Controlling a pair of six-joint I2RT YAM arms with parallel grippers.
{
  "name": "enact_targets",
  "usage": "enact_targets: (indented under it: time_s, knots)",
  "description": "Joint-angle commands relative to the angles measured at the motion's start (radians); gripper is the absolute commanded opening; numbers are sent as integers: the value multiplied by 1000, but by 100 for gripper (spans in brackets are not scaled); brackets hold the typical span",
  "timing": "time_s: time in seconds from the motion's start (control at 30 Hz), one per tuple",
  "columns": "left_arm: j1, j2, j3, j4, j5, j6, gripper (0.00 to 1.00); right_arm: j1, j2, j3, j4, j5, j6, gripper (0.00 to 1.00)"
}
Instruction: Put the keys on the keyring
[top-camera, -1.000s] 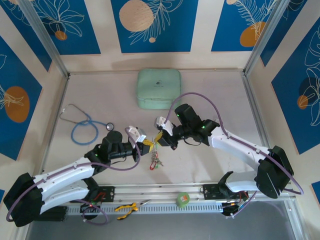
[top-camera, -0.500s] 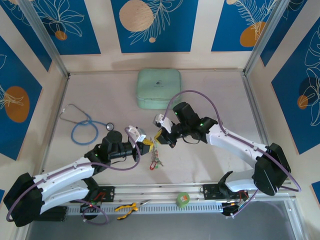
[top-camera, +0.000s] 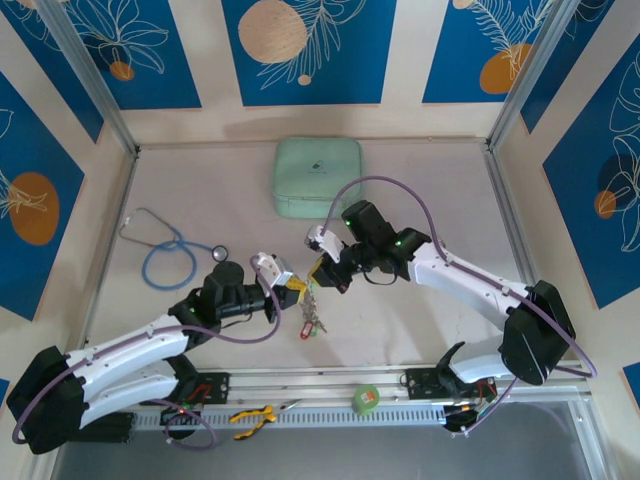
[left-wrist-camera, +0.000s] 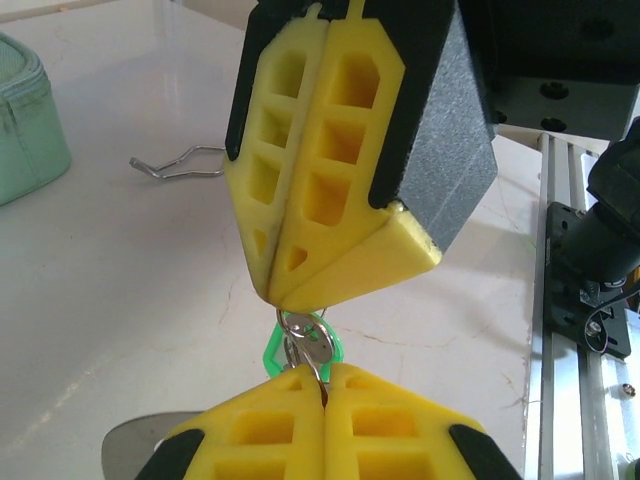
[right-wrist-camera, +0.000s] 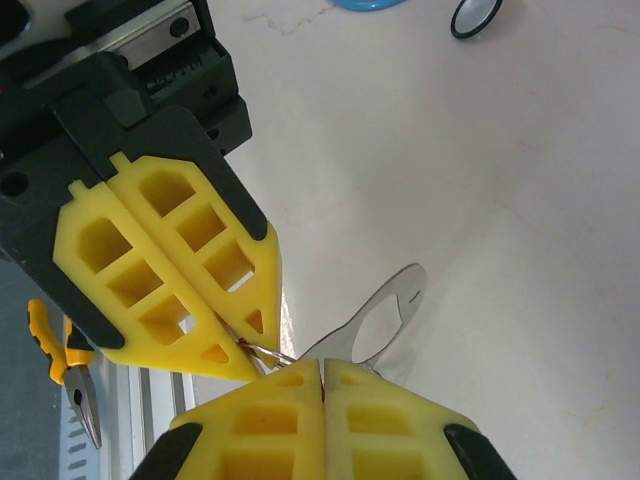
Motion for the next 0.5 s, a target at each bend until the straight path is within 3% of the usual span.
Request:
enact_targets:
  time_s: [0.0,0.27,0.47]
  knots:
    - [-7,-25,1,107,34,28,0,-11,14,23,-47,42,12,5]
    - [-7,-26,-27,174,47,38,0,-21,-27,20,-67,33,1,33]
    - [-7,-24,-65,240,57,48,0,-57,-130,-55,21,5,-35,37]
